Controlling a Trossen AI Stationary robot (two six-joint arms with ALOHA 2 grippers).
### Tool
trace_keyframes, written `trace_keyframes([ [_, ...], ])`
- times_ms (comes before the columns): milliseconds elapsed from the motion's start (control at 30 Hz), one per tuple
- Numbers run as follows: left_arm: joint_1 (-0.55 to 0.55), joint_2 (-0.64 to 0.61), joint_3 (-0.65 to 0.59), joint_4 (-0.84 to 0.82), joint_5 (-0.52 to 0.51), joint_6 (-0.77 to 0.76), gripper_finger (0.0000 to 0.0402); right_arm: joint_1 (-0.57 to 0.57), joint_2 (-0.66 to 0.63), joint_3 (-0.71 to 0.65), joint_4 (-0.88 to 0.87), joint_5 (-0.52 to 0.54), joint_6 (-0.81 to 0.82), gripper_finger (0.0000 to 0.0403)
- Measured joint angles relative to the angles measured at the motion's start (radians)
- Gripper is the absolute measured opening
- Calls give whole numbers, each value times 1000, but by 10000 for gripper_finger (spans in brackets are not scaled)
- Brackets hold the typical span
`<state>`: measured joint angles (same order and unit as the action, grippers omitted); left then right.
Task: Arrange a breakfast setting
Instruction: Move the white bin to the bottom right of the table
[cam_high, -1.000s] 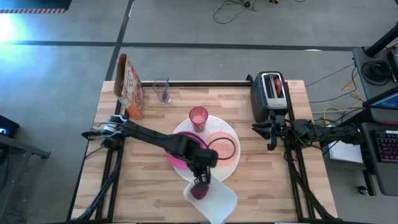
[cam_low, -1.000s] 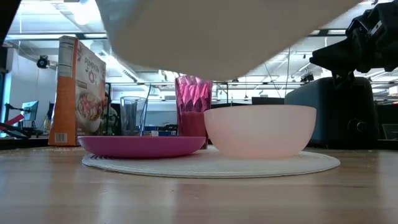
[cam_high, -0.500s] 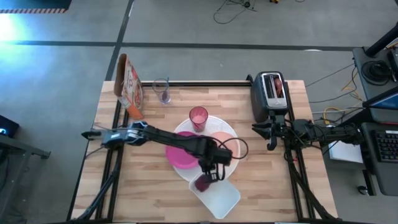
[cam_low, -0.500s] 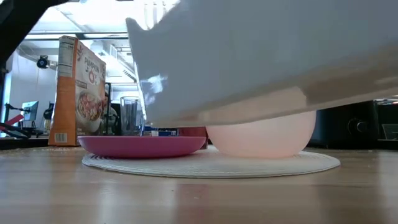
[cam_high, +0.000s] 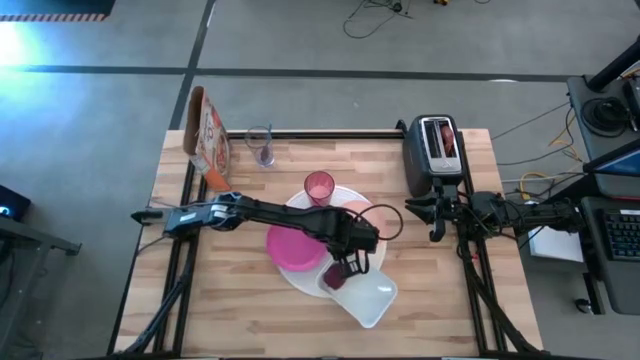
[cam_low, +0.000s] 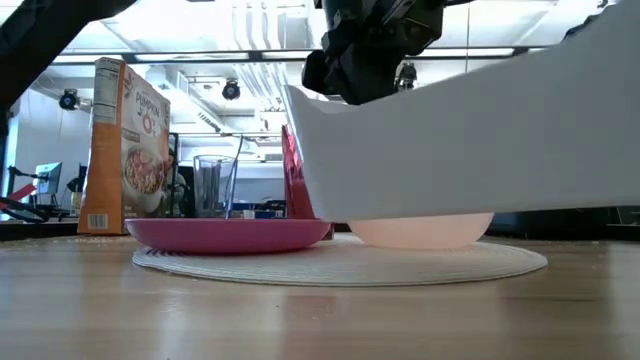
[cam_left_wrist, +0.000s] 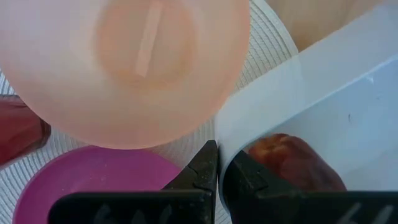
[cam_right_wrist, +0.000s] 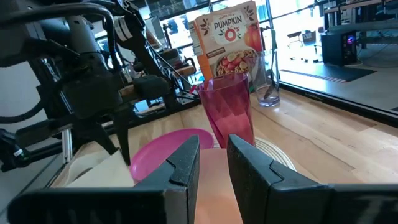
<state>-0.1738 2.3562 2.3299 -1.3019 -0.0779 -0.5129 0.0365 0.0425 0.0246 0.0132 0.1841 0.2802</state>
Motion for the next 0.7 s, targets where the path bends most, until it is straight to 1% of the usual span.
trace_keyframes([
  [133,0,0,0,0,5,0,0,0,0,0,0,0,0,73],
  [300,0,0,-1,0,54,-1,0,0,0,0,0,0,0,73],
  [500,0,1,-2,2,57,-1,6,0,0,0,0,0,0,73],
  [700,-3,39,-3,-2,97,0,15,0,0,0,0,0,0,73],
])
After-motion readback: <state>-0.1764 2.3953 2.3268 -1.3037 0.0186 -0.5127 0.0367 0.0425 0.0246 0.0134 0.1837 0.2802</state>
